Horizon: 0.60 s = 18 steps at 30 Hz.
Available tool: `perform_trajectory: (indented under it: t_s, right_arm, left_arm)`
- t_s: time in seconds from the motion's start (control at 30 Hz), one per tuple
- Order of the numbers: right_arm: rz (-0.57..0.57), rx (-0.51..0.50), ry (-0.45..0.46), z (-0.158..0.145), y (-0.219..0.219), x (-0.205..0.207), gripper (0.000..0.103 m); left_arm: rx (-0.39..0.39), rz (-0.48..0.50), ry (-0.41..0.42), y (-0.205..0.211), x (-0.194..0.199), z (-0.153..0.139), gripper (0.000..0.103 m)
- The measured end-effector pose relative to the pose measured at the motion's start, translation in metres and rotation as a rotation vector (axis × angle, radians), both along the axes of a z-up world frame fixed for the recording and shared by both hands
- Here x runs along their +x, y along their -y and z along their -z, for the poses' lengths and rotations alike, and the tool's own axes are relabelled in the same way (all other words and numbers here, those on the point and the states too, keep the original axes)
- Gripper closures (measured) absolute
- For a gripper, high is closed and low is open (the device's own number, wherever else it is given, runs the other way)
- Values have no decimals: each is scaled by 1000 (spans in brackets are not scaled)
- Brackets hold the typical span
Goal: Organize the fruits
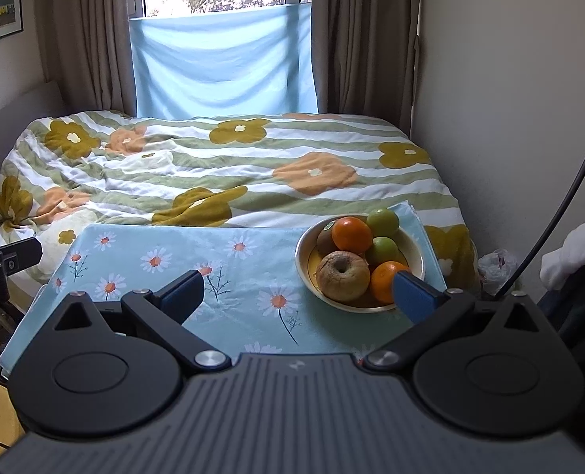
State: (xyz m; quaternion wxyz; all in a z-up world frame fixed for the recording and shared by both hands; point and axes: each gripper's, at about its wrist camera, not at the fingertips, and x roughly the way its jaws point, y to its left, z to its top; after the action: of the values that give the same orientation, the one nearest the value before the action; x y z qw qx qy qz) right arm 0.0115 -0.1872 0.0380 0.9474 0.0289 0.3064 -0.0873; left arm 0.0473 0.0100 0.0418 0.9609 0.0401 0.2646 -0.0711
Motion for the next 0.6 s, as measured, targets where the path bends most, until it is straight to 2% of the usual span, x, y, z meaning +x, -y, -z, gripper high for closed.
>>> perform_trajectory:
  t_s: [0.6]
  right_arm:
    - [4,10,3,-1,3,-2,0]
  left_arm:
    - [1,3,-13,2,-4,1,0]
